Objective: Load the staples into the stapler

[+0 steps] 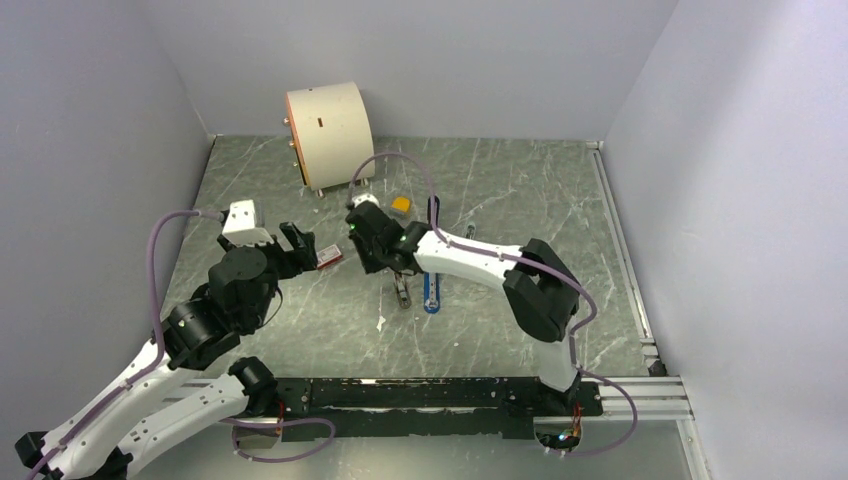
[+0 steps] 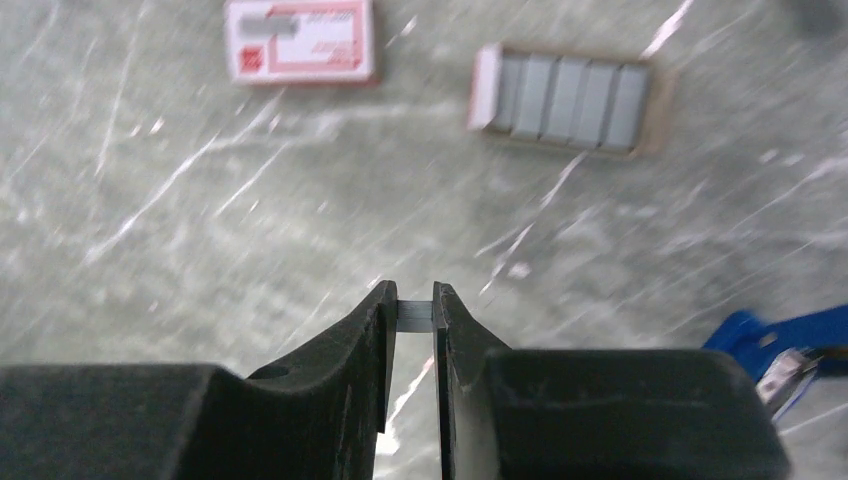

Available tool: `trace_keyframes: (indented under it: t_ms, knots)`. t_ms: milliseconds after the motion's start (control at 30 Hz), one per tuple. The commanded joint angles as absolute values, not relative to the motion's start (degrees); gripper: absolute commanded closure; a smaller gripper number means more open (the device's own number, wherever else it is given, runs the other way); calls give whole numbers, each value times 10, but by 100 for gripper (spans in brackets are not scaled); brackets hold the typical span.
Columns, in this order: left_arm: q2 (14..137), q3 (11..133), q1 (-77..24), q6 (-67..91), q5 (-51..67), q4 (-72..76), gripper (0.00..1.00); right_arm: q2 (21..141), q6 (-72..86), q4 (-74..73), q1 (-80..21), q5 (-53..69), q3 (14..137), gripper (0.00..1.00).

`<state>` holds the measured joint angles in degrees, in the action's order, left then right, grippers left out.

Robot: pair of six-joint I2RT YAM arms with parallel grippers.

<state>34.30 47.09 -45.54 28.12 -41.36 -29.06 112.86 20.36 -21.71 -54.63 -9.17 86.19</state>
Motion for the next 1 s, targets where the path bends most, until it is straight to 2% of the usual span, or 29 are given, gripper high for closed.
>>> trace_keyframes:
  t_ms: [0,367,800,967]
  knots:
    - [337,484,-453,290,-422,-294,15,1087,268,-234,-582,-90,814,77]
    - [341,484,-453,292,-421,-296,15,1099,316,-250,-652,-83,755,76]
    - [339,484,-453,292,-424,-297,15,1134,327,-253,-661,-83,757,76]
    - [340,483,-452,292,-423,-297,15,1140,326,-266,-664,-84,766,70]
